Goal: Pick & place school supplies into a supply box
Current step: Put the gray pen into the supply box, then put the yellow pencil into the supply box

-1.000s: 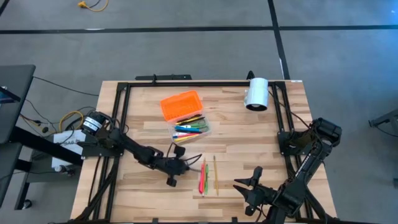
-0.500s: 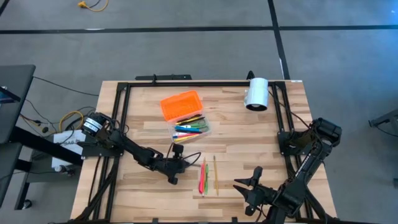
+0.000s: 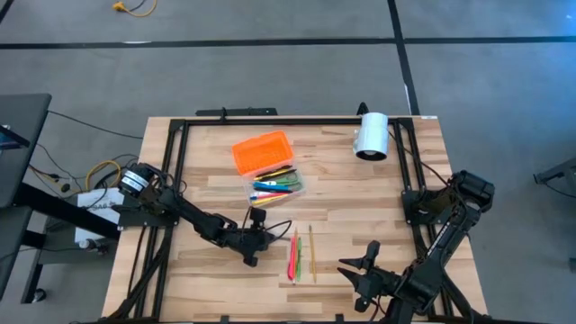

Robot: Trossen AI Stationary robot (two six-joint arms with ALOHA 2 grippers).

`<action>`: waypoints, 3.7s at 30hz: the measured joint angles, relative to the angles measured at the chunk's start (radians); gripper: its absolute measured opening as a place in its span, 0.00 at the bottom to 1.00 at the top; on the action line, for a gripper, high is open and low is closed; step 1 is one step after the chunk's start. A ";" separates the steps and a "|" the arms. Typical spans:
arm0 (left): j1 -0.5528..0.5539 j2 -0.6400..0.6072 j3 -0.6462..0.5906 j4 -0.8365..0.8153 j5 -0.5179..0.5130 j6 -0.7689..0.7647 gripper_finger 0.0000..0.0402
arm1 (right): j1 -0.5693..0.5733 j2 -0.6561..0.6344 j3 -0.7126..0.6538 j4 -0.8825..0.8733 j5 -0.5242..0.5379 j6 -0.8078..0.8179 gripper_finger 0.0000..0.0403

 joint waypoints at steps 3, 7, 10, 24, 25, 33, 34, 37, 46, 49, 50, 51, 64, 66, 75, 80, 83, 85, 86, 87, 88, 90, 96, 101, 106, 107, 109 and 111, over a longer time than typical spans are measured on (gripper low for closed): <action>0.000 0.001 0.000 0.000 -0.027 0.000 0.05 | 0.000 0.000 0.000 0.000 0.000 0.000 0.25; 0.001 0.002 -0.001 0.002 -0.066 -0.001 0.05 | 0.000 0.000 0.000 0.000 0.000 0.000 0.25; -0.002 0.002 -0.001 0.000 -0.113 -0.001 0.05 | 0.000 0.000 0.000 0.000 0.000 0.007 0.25; -0.006 -0.044 0.000 0.058 -0.234 0.028 0.05 | 0.000 0.000 -0.009 0.015 0.002 0.008 0.25; -0.007 -0.053 0.000 0.060 -0.246 0.031 0.05 | -0.003 0.000 -0.020 0.025 0.002 0.009 0.25; 0.043 -0.147 0.000 0.078 -0.300 0.059 0.05 | -0.023 0.000 -0.137 0.114 0.002 0.043 0.25; 0.058 -0.154 0.001 0.079 -0.300 0.059 0.05 | -0.026 0.000 -0.146 0.118 0.002 0.047 0.25; 0.113 -0.166 0.001 0.078 -0.298 0.059 0.05 | -0.028 0.000 -0.150 0.123 0.004 0.051 0.25; 0.298 -0.167 0.001 0.078 -0.170 0.035 0.05 | -0.031 0.000 -0.150 0.127 0.004 0.051 0.25; 0.341 -0.167 0.001 0.078 -0.139 0.026 0.05 | -0.031 0.000 -0.150 0.127 0.004 0.051 0.25; 0.352 -0.167 0.001 0.078 -0.134 0.021 0.05 | -0.031 0.000 -0.150 0.127 0.003 0.051 0.25; 0.362 -0.167 0.001 0.077 -0.130 0.016 0.05 | -0.031 0.000 -0.150 0.127 0.003 0.051 0.25; 0.391 -0.167 0.001 0.077 -0.155 -0.007 0.15 | -0.031 0.000 -0.150 0.126 0.003 0.051 0.25; 0.391 -0.167 0.001 0.077 -0.157 -0.006 0.19 | -0.031 0.000 -0.150 0.126 0.003 0.051 0.25; 0.344 -0.167 0.001 0.110 -0.133 0.037 0.29 | -0.044 0.000 -0.150 0.143 0.002 0.051 0.25; 0.245 -0.167 0.001 0.167 -0.134 0.111 0.28 | -0.086 0.000 -0.150 0.190 0.000 0.051 0.25; 0.182 -0.168 0.001 0.179 -0.138 0.137 0.27 | -0.115 0.000 -0.150 0.219 -0.014 0.051 0.25; 0.140 -0.168 0.001 0.179 -0.138 0.138 0.26 | -0.136 0.000 -0.150 0.245 -0.029 0.051 0.25; 0.118 -0.168 0.001 0.179 -0.139 0.138 0.26 | -0.147 0.000 -0.150 0.260 -0.039 0.052 0.25; 0.095 -0.168 0.001 0.177 -0.139 0.136 0.26 | -0.159 0.000 -0.150 0.279 -0.054 0.052 0.25; 0.071 -0.168 0.001 0.173 -0.139 0.134 0.25 | -0.172 0.000 -0.150 0.297 -0.075 0.055 0.25; 0.023 -0.168 0.001 0.168 -0.139 0.128 0.25 | -0.202 0.000 -0.150 0.320 -0.126 0.082 0.25; -0.131 -0.168 -0.032 0.190 -0.139 0.135 0.23 | -0.287 0.000 -0.150 0.325 -0.243 0.177 0.25; -0.240 -0.164 -0.060 0.191 -0.141 0.109 0.21 | -0.326 0.000 -0.150 0.344 -0.261 0.210 0.25; -0.313 -0.164 -0.100 0.229 -0.150 0.076 0.19 | -0.343 0.055 -0.152 0.395 -0.303 0.210 0.25; -0.325 -0.164 -0.112 0.252 -0.156 0.076 0.19 | -0.354 0.076 -0.146 0.428 -0.333 0.210 0.25; -0.341 -0.164 -0.132 0.289 -0.171 0.078 0.18 | -0.367 0.105 -0.153 0.408 -0.375 0.210 0.25; -0.353 -0.164 -0.147 0.321 -0.173 0.080 0.17 | -0.376 0.131 -0.149 0.429 -0.390 0.221 0.25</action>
